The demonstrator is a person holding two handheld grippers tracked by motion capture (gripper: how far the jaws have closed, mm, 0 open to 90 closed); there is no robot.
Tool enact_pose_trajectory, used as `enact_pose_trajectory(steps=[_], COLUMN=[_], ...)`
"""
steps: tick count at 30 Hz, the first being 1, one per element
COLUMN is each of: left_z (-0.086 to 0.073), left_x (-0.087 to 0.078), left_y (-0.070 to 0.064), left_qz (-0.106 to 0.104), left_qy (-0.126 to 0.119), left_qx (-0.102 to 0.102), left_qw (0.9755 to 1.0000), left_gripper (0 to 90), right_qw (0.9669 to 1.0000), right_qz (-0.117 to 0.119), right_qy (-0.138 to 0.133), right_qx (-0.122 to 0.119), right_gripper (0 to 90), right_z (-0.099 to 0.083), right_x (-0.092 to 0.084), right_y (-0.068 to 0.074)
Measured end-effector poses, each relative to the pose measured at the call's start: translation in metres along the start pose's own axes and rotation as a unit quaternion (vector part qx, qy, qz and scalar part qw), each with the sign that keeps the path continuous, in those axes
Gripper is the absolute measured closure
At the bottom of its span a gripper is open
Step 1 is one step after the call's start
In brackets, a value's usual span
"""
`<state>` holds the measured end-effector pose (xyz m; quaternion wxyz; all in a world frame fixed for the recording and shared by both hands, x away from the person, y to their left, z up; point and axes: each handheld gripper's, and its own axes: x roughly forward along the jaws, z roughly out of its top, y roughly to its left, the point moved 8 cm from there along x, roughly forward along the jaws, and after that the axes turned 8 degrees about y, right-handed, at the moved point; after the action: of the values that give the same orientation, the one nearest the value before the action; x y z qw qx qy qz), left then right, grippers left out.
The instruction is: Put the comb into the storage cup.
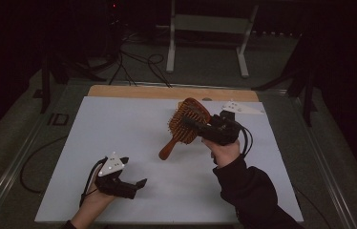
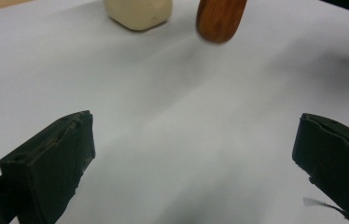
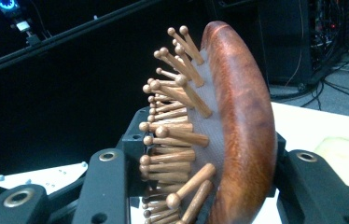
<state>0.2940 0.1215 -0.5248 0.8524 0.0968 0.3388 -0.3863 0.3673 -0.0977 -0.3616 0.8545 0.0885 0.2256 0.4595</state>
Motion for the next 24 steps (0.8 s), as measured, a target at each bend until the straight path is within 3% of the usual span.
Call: enact_pose_trajectory(steps=[6,10,24], left_z=[-0.012,-0.021,-0.038], left_x=[-0.008,-0.012,-0.018], left_y=[0.007,0.013,0.014], left_qz=[0.003,0.029,0.031], left_qy=[0.002,0.004,-0.001], left_qx=[-0.012,-0.005,-0.004], left_qw=[0.9999,0.9996,0.9995], left_gripper=[0.1,0.1,0.0], right_qw=[0.9999,0.9997,0.9968], right_qz=[-0.004,-0.012,-0.058], right_qy=[-0.004,-0.009,-0.032], right_qx=[-0.012,-0.021,-0.044], right_gripper=[53.0,53.0,52.9], right_z=[0.01,0.02,0.061], right_x=[-0.002,-0.003,-0.012], right_y=[0.0,-0.002,-0.022])
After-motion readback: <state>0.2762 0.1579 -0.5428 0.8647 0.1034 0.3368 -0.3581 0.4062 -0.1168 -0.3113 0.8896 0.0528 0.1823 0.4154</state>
